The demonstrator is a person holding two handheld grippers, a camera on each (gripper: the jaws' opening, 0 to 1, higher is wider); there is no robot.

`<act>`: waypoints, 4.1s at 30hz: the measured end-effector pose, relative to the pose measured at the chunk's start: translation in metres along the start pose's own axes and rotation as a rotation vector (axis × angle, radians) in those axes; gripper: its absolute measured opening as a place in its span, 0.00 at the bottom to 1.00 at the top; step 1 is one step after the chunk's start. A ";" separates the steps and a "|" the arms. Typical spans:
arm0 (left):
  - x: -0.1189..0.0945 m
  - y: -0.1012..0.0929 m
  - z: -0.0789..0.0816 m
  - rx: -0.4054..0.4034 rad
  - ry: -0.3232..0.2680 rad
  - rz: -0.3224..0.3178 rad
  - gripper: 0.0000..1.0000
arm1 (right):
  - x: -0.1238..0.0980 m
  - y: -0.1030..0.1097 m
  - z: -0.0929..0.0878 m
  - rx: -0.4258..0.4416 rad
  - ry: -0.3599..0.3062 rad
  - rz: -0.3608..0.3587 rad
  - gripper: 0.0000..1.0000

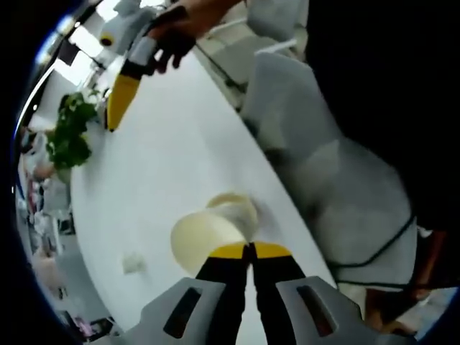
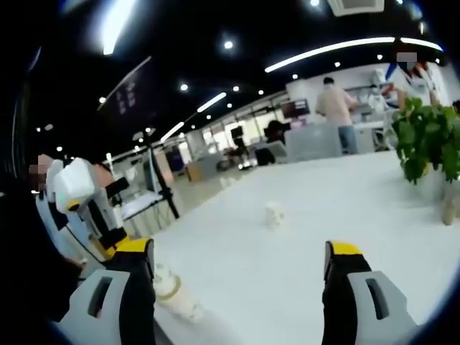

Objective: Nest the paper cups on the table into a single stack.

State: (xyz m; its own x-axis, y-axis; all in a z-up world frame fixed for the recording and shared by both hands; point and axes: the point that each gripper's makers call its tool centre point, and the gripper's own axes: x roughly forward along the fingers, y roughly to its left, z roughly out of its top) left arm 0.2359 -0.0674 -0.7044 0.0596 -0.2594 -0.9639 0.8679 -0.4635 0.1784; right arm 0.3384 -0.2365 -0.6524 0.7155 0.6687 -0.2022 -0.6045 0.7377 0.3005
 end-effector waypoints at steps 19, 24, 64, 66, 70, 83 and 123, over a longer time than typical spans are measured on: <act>0.022 0.001 0.000 0.056 0.001 -0.026 0.00 | 0.000 -0.003 -0.007 0.022 0.014 -0.001 0.96; 0.026 0.002 -0.001 0.072 0.003 -0.033 0.01 | 0.001 -0.007 -0.007 0.028 0.015 -0.003 0.96; 0.044 0.000 0.001 -0.056 -0.093 -0.086 0.17 | 0.002 -0.013 -0.014 0.051 0.027 0.003 0.95; 0.039 0.001 0.000 -0.061 -0.098 -0.077 0.18 | 0.001 -0.013 -0.013 0.050 0.024 0.006 0.95; 0.029 0.004 -0.002 -0.116 -0.130 -0.049 0.18 | 0.002 -0.011 -0.012 0.043 0.027 0.006 0.95; 0.004 0.010 -0.035 -0.392 -0.241 0.081 0.16 | 0.013 -0.004 -0.003 -0.014 0.048 0.032 0.97; -0.065 0.094 -0.114 -0.949 -0.562 0.610 0.60 | 0.022 0.006 -0.004 -0.018 0.078 0.045 0.98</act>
State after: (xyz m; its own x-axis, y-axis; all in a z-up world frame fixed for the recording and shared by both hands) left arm 0.3695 0.0029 -0.6472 0.5593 -0.6485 -0.5164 0.7990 0.5877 0.1275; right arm 0.3487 -0.2170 -0.6584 0.6583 0.7061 -0.2607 -0.6425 0.7076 0.2941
